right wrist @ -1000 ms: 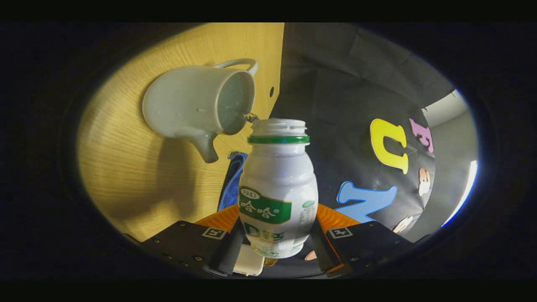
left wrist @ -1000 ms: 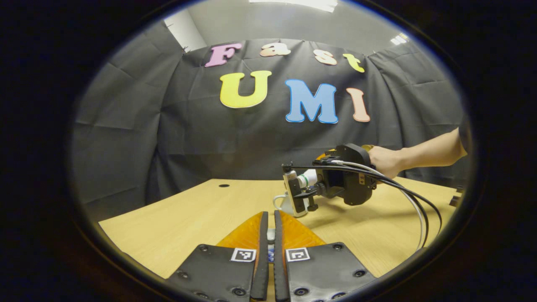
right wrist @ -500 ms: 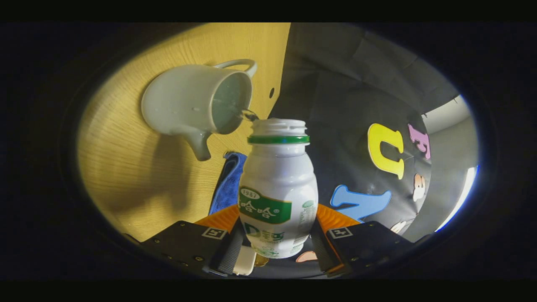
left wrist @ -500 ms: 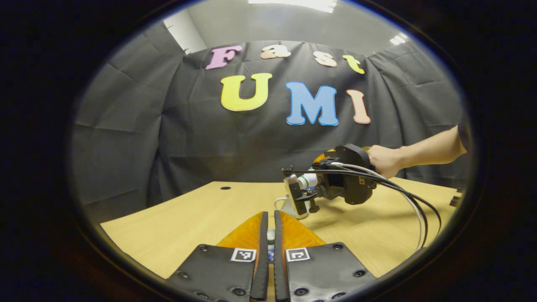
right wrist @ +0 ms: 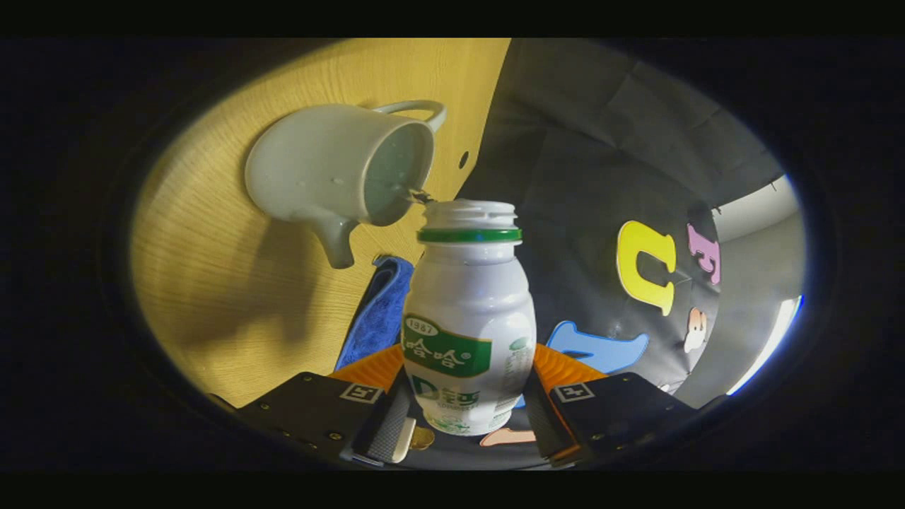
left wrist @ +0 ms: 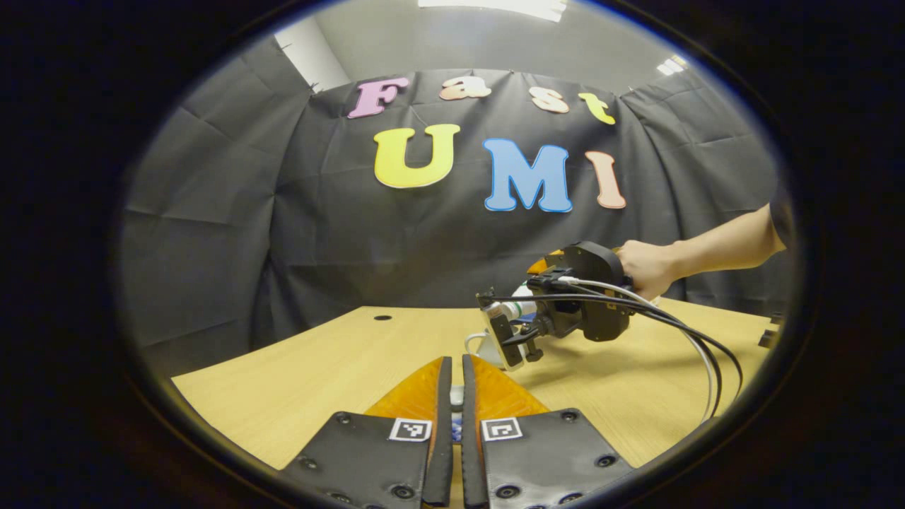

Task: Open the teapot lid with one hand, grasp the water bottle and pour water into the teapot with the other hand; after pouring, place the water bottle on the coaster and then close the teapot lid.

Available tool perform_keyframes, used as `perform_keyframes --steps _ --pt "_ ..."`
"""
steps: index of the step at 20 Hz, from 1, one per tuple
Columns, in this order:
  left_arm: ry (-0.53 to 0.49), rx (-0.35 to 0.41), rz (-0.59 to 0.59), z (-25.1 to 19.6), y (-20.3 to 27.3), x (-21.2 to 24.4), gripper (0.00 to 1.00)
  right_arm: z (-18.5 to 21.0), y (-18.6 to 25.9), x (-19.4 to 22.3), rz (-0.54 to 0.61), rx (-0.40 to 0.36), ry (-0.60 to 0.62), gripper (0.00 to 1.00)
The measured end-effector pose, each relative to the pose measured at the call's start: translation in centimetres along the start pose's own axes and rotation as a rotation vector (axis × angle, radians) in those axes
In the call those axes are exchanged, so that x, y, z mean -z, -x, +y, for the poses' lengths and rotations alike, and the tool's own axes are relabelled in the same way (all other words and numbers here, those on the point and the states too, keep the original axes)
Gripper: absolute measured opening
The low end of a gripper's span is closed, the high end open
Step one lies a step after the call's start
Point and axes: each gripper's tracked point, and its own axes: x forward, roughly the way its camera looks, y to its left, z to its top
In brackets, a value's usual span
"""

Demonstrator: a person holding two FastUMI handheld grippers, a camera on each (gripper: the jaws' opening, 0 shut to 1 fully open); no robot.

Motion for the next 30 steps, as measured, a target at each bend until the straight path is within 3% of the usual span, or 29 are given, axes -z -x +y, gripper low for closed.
perform_keyframes --steps 1,2,10,11,12,15,16,26,30 --pt "0.001 0.000 0.000 0.1 0.0 -0.1 0.16 0.0 0.0 0.1 -0.001 0.000 0.006 0.58" --pt "0.002 0.000 0.000 0.0 0.0 0.1 0.16 0.0 0.0 0.0 -0.002 0.001 0.012 0.72" --pt "0.008 -0.009 -0.003 0.5 0.4 0.2 0.16 0.0 0.5 -0.7 -0.019 0.027 0.064 0.73" --pt "0.008 -0.010 -0.003 0.5 0.4 0.1 0.16 0.0 0.4 -0.7 -0.021 0.031 0.076 0.58" --pt "0.007 -0.011 -0.003 0.6 0.4 0.1 0.16 0.0 0.5 -0.7 -0.023 0.036 0.089 0.73" --pt "0.010 -0.011 -0.008 0.7 0.5 0.0 0.12 0.1 0.5 -0.8 -0.030 0.047 0.124 0.72" --pt "0.011 -0.011 -0.009 0.7 0.5 0.1 0.16 0.0 0.5 -0.9 -0.032 0.053 0.139 0.73" --pt "-0.005 -0.012 0.003 0.9 0.7 0.1 0.16 0.6 0.7 -1.9 -0.060 0.065 0.202 0.73" --pt "-0.008 -0.008 0.014 0.8 0.9 0.4 0.16 1.1 0.4 -1.7 -0.055 0.056 0.147 0.72"
